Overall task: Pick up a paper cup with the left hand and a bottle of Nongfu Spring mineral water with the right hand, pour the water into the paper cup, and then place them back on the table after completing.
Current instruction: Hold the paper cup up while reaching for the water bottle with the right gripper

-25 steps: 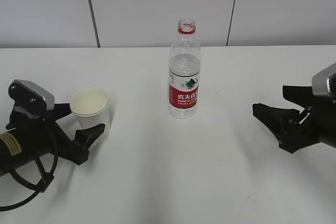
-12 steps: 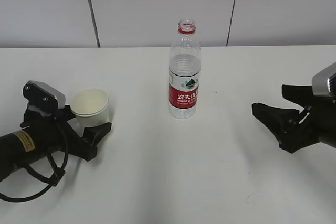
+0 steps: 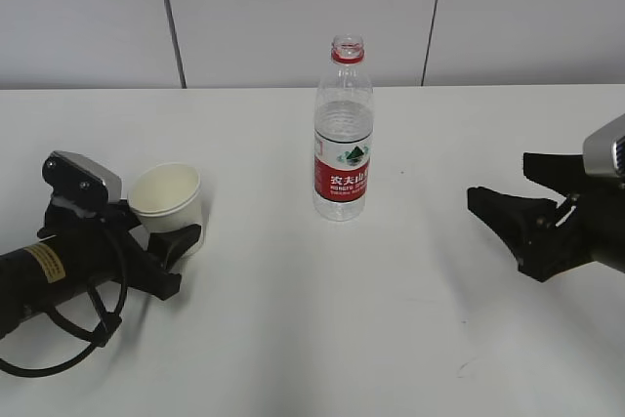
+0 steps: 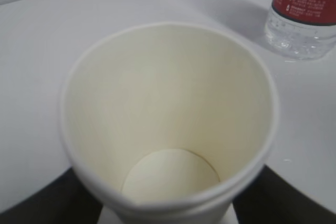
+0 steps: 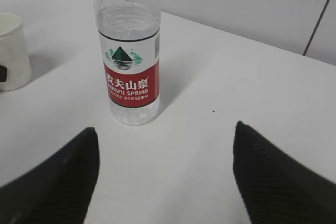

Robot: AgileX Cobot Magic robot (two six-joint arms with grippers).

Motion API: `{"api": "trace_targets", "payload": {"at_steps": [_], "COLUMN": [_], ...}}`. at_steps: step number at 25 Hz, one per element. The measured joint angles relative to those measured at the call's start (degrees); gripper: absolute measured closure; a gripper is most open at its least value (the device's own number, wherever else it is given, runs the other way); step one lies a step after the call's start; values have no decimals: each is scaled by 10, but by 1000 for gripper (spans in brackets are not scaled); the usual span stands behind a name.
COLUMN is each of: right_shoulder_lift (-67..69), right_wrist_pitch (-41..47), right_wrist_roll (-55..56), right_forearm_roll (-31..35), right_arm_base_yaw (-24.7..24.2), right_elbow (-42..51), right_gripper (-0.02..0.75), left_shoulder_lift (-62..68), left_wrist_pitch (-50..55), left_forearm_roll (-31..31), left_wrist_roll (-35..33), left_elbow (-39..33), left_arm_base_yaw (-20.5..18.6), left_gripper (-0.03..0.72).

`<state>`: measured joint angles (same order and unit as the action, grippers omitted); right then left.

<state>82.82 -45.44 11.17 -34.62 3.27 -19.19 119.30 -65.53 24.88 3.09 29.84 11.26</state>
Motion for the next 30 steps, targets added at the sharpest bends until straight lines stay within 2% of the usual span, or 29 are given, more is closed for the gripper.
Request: {"api": "trace_targets", "payload": {"at_steps": [6, 13, 20, 30], "right_shoulder_lift": [6, 88, 206, 319], "right_wrist_pitch": [0, -3, -88, -92], "right_wrist_roll": [0, 5, 26, 37], "right_forearm_roll": [-4, -44, -80, -83], "right_arm_base_yaw": [0, 0, 0, 59], "right_elbow": [-9, -77, -143, -261], "right_gripper": [150, 150, 150, 150], "left_shoulder_lift": [0, 0, 0, 0], "left_wrist_pitch": [0, 0, -1, -1], "left_forearm_roll": [0, 0, 0, 0], "left_wrist_roll": [0, 0, 0, 0], "left_elbow": [0, 0, 0, 0], "left_arm_base_yaw": [0, 0, 0, 0], "left_gripper": [251, 251, 251, 254]}}
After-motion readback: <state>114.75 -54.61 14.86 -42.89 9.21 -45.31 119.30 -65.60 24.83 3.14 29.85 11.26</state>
